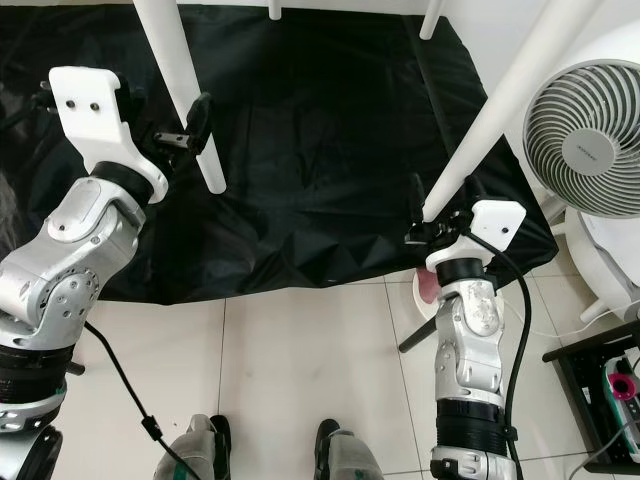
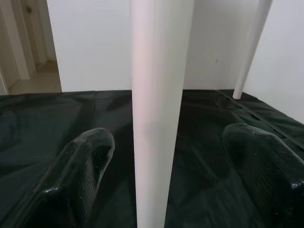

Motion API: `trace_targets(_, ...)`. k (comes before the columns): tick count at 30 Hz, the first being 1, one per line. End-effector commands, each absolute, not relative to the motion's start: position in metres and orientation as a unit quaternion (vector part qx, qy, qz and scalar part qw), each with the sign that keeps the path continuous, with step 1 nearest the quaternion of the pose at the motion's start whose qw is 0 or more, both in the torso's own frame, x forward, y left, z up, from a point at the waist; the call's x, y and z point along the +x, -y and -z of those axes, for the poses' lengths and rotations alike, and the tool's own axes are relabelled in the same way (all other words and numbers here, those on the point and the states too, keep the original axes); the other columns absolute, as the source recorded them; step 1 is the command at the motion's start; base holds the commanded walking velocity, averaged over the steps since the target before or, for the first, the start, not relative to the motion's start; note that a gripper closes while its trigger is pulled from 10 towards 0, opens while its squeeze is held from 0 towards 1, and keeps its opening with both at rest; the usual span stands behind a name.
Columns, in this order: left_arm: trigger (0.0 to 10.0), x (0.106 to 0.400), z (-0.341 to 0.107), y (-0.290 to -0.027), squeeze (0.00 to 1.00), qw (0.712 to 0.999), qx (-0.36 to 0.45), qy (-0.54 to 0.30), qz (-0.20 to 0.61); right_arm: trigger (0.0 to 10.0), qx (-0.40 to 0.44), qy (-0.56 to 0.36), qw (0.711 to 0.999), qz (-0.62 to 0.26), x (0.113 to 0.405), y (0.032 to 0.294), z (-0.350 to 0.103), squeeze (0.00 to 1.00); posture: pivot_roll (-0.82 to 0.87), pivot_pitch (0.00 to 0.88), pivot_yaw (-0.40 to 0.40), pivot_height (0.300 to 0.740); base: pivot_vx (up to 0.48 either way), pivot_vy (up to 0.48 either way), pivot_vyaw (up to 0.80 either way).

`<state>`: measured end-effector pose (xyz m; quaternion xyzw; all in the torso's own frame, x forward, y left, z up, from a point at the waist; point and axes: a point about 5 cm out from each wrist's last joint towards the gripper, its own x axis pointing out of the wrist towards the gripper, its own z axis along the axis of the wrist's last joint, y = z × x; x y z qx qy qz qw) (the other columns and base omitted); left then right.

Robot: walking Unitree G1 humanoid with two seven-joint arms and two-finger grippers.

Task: Building children table

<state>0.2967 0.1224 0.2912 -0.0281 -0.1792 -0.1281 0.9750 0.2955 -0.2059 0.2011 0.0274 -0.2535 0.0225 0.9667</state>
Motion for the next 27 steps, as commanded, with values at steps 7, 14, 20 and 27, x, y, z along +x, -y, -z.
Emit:
trace_targets(7,10.0,0.282,-0.258,-0.111,0.0,0.955,0.008,0.141,0.261,10.0,0.021,0.235,0.971,-0.035,0.286,0.2,-0.19,0.0,0.14,0.219,0.006,0.74,0.0,0.0,0.0)
trace_targets(14,10.0,0.279,-0.241,-0.116,0.0,0.959,0.011,0.147,0.244,10.0,-0.001,0.223,0.972,-0.073,0.282,0.189,-0.182,0.0,0.14,0.21,0.01,0.74,0.0,0.0,0.0)
trace_targets(20,10.0,0.261,-0.217,-0.112,0.0,0.942,0.029,0.13,0.309,10.0,-0.013,0.198,0.961,-0.192,0.271,0.164,-0.172,0.0,0.14,0.192,0.008,0.74,0.0,0.0,0.0)
trace_targets(27,10.0,0.237,-0.181,-0.108,0.0,0.904,0.052,0.095,0.413,10.0,-0.026,0.132,0.924,-0.357,0.257,0.135,-0.149,0.0,0.12,0.146,0.005,0.74,0.0,0.0,0.0)
